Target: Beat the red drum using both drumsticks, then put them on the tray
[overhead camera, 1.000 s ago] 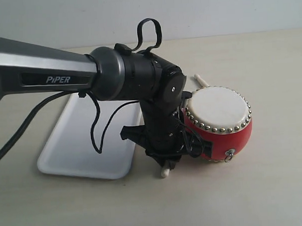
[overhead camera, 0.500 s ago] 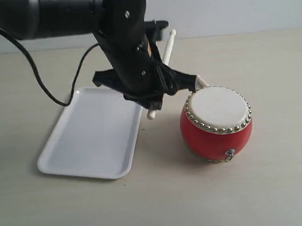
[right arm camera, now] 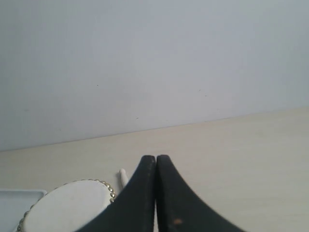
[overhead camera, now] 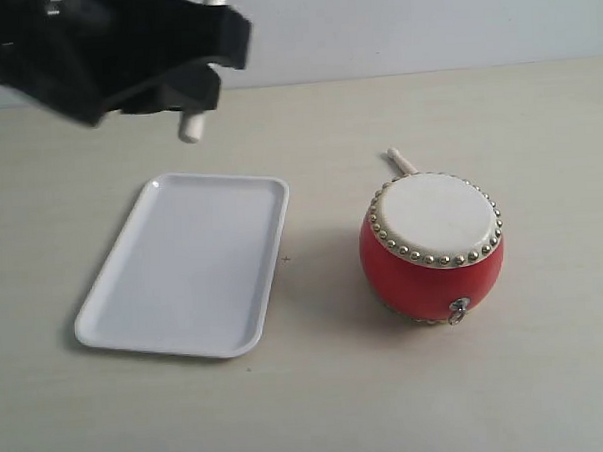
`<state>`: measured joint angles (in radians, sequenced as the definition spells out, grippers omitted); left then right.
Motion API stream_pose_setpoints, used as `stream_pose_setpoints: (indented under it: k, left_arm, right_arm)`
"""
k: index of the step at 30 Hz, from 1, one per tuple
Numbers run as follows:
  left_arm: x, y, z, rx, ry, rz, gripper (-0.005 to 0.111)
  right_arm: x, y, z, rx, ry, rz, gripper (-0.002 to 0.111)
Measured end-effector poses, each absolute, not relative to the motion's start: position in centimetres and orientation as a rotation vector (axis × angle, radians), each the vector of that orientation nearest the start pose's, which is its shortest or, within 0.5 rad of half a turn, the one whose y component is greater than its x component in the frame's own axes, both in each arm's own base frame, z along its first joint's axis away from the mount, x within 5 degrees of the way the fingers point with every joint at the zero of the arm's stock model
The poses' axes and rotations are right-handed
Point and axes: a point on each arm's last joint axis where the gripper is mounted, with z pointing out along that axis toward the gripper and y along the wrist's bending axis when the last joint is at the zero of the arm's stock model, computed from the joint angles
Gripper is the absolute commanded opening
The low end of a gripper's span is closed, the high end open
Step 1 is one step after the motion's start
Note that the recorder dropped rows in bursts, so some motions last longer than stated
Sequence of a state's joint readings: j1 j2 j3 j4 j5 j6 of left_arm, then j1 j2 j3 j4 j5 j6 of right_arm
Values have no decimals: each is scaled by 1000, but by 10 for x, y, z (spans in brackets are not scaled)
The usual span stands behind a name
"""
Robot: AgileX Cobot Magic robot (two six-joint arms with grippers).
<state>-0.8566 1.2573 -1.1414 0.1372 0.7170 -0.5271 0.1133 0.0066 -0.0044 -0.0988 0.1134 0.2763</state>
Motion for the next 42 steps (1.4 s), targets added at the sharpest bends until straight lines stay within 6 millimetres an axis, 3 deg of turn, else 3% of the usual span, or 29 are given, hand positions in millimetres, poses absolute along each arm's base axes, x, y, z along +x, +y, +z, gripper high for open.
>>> stream_pose_setpoints:
  k: [10, 17, 26, 42]
  left_arm:
    - [96, -97, 343, 351, 2140, -695, 0]
    - [66, -60, 334, 288, 2009, -762, 0]
    - [50, -37, 335, 226, 1920, -805, 0]
    - [53, -38, 316, 214, 1990, -757, 0]
  right_arm:
    - [57, 5, 204, 61, 1602, 218, 0]
    - [57, 5, 204, 61, 1602, 218, 0]
    - [57, 5, 204, 61, 1602, 218, 0]
    - [57, 5, 204, -28, 1599, 121, 0]
